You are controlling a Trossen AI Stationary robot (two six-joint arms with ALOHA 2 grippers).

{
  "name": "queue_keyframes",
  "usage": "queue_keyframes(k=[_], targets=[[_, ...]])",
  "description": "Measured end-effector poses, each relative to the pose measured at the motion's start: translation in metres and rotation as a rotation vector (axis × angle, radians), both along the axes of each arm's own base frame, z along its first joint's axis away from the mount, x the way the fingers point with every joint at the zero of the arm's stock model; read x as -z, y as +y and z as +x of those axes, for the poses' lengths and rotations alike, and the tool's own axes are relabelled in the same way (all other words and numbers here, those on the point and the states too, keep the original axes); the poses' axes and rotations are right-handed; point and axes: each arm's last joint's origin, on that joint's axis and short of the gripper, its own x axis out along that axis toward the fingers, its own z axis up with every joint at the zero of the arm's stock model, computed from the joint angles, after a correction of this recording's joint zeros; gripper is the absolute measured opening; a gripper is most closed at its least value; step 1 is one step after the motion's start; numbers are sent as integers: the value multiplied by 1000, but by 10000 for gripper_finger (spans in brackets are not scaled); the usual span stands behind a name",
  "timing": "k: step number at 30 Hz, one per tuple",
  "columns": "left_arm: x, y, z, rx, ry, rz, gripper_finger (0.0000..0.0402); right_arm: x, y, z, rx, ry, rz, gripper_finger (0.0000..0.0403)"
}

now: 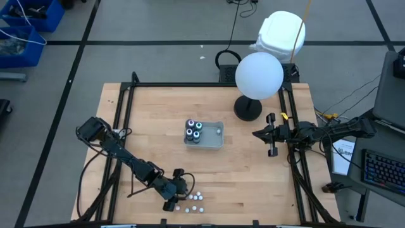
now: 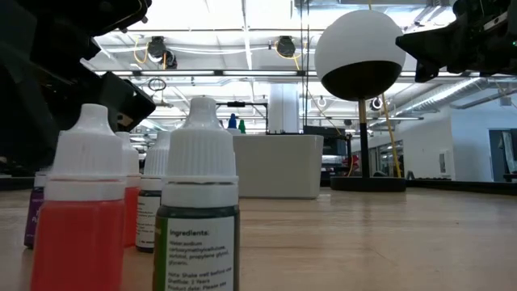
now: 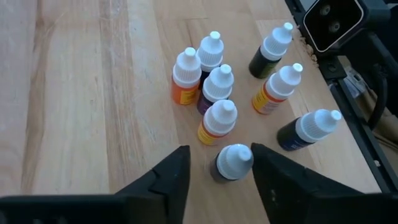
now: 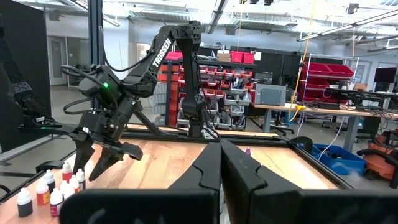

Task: Pick & Place food coloring
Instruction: Put the small purple food coloring bottle into the gray bin

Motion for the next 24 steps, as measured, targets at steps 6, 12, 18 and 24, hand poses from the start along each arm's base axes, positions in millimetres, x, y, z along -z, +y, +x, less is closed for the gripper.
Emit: queue_keyframes(k=[6,12,18,24], targets=[[0,0,0,2,0,2,131,0,0,0,0,0,0,0],[0,0,0,15,-7,14,88,0,0,0,0,0,0,0],[-1,0,0,22,-13,18,49,0,0,0,0,0,0,0],[-1,0,0,26,-15,23,50,0,0,0,0,0,0,0]])
